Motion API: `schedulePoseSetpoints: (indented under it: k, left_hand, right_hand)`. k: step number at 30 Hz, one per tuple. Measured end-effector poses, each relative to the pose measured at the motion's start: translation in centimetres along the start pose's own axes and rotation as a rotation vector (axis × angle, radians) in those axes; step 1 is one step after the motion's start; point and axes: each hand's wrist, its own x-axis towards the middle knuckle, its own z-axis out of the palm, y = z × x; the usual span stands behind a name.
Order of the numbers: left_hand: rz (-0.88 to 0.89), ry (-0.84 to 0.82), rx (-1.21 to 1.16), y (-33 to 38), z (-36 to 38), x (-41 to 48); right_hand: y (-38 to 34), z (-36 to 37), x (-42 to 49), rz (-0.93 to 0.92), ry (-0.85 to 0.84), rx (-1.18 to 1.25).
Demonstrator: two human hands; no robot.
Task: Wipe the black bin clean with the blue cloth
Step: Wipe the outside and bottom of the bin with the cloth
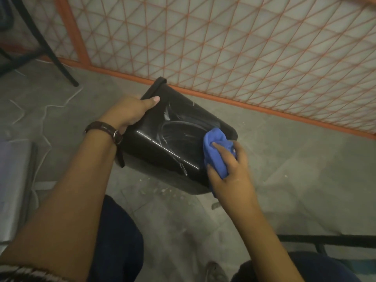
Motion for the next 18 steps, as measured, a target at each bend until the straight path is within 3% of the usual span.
schedulePoseSetpoints:
  k: [11,15,18]
  left_hand:
    - [-0.043,-0.009,0.013,0.3,-0.1,-0.3]
    - [-0.021,0.002,0.020,0.2,-0.6,-0.2]
    - [-0.022,-0.009,0.001,0.3,-0.5,-0.4]
  right_hand:
    - [-0.2,-1.8,0.7,-0.156,-0.085,-0.293]
    - [-0.2,-1.7,0.6,-0.246,-0.200,-0.168]
    - [0.4,-2.6,1.1,-0.201,-0.131,-0.132]
